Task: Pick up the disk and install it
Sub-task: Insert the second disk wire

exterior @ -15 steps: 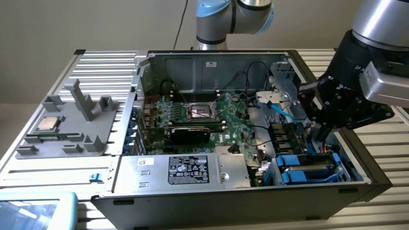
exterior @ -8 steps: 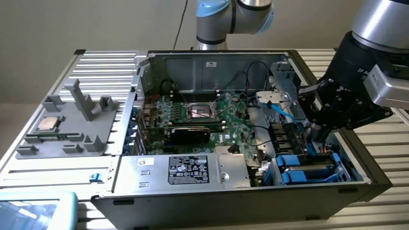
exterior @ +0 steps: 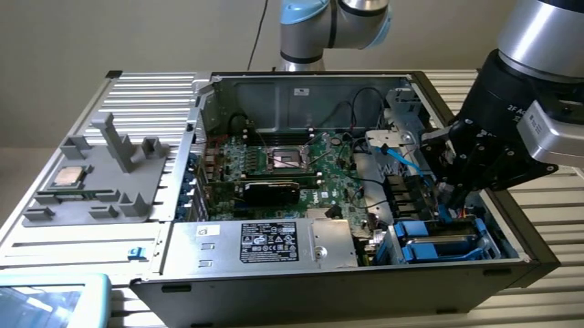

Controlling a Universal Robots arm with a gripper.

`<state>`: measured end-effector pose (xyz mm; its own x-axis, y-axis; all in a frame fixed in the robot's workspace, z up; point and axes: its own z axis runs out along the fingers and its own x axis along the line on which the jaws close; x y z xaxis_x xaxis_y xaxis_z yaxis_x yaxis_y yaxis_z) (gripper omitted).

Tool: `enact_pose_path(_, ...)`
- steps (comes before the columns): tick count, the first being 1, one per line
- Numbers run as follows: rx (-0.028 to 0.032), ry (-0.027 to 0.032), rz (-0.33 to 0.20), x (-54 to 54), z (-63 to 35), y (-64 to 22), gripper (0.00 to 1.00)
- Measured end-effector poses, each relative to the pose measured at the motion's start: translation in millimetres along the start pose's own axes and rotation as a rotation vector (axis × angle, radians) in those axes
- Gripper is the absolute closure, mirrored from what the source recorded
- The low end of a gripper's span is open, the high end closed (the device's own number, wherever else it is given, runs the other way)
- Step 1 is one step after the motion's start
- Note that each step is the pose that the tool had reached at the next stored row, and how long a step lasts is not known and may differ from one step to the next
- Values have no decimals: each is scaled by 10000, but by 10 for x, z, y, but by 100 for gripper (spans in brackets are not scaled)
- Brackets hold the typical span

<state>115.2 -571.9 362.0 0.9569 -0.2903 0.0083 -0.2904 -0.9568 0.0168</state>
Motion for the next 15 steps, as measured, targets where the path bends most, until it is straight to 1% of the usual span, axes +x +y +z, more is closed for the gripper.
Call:
enact_pose_path(2,69,-18,-133,-27,2,13,89)
enact_pose_path(3,91,-25,-219,-36,2,16,89)
enact_pose_path(8,124,-30,-587,-43,6,39,89)
enact_pose_path(11,142,-55,-705,-36,18,65,89)
enact_pose_path(12,172,-81,-730,-32,25,76,89)
enact_pose_path(15,295,-203,-759,-21,41,114,89)
